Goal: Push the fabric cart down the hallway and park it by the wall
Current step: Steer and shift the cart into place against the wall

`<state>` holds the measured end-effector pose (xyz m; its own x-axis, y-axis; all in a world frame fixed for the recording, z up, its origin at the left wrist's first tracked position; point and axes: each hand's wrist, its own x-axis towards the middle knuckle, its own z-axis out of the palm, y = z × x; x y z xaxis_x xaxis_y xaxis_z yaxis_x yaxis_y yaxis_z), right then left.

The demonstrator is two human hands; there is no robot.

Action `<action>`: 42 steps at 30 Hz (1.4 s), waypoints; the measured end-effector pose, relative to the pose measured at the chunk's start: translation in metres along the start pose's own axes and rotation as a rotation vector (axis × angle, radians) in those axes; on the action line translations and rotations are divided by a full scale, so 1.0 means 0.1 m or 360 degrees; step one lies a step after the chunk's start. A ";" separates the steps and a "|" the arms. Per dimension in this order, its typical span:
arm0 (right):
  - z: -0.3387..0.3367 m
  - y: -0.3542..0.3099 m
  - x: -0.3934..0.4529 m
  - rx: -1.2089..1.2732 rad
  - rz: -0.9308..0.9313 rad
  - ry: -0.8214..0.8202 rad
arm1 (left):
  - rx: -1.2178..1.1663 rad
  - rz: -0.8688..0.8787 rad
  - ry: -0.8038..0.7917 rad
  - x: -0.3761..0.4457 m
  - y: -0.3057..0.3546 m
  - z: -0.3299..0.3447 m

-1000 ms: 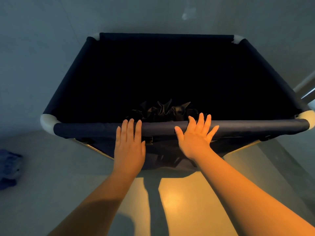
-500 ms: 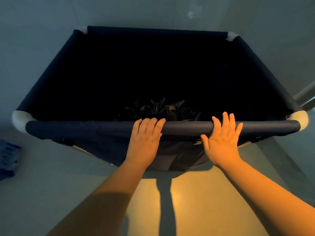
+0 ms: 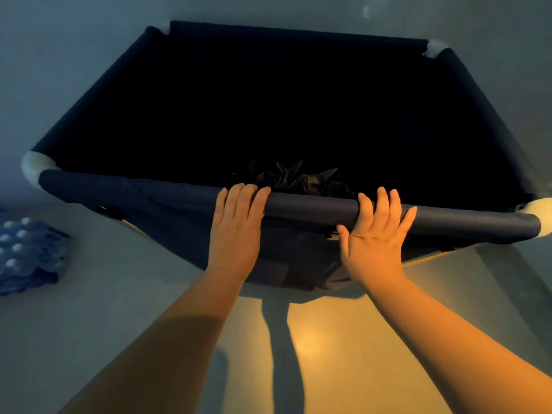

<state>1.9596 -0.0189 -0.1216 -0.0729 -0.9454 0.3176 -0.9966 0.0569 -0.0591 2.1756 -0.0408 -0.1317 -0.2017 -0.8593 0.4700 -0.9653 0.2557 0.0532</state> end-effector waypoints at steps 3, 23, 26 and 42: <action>0.02 -0.19 -0.03 0.0014 -0.0108 0.0038 | 0.0017 -0.0119 0.0005 -0.04 -0.13 -0.02; 0.03 0.09 0.11 0.0100 -0.0598 0.0171 | 0.0145 -0.0323 0.0262 -0.37 -0.53 -0.01; 0.09 0.16 0.11 0.0099 -0.0641 0.0242 | 0.0134 -0.0353 0.0295 -0.42 -0.45 0.00; 0.06 1.03 0.18 0.0097 -0.0331 0.0136 | 0.0213 -0.0348 0.0335 -0.44 0.65 0.23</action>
<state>1.8560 -0.0322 -0.1272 0.1286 -0.9040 0.4077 -0.9866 -0.1583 -0.0400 2.1181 0.0031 -0.1688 0.0381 -0.7733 0.6329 -0.9980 0.0028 0.0635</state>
